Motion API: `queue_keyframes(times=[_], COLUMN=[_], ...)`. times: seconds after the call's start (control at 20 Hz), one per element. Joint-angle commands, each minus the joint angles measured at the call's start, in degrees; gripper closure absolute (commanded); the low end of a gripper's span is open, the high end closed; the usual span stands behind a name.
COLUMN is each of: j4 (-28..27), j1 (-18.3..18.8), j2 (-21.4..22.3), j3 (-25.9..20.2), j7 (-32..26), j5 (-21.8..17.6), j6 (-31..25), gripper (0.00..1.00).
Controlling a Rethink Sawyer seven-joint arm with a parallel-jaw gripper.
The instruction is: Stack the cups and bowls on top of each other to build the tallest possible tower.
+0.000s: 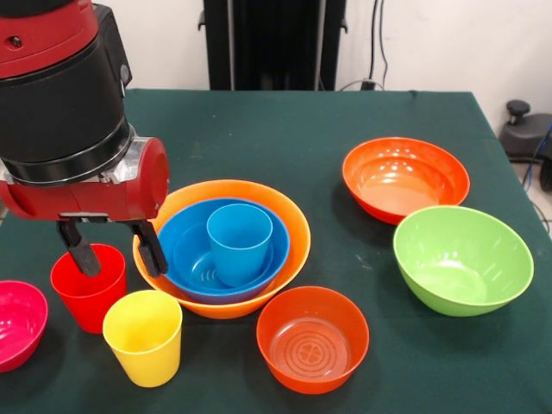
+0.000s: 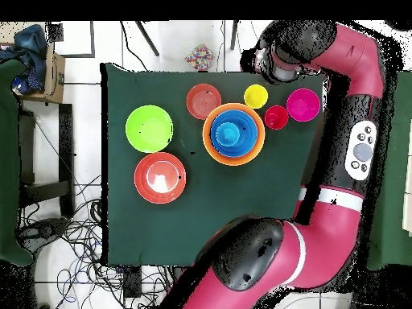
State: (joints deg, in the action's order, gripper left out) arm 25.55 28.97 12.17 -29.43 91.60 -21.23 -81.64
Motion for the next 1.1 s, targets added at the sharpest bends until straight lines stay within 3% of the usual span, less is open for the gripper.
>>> queue_keyframes(times=[0.05, 0.25, 0.8, 1.1], j4=[0.2, -1.7, -1.5, -3.9], j1=[-0.6, -1.3, -6.5, -8.6], j2=[1.1, -0.1, -0.1, -1.4], j3=[-0.6, -1.2, -0.8, -3.0], j7=[-17.2, -17.2, -2.6, 2.4], j5=[-4.3, -5.7, -4.1, -2.8], j6=[-10.9, -11.5, -5.9, -5.6], gripper=[0.0, 0.0, 0.0, 0.0])
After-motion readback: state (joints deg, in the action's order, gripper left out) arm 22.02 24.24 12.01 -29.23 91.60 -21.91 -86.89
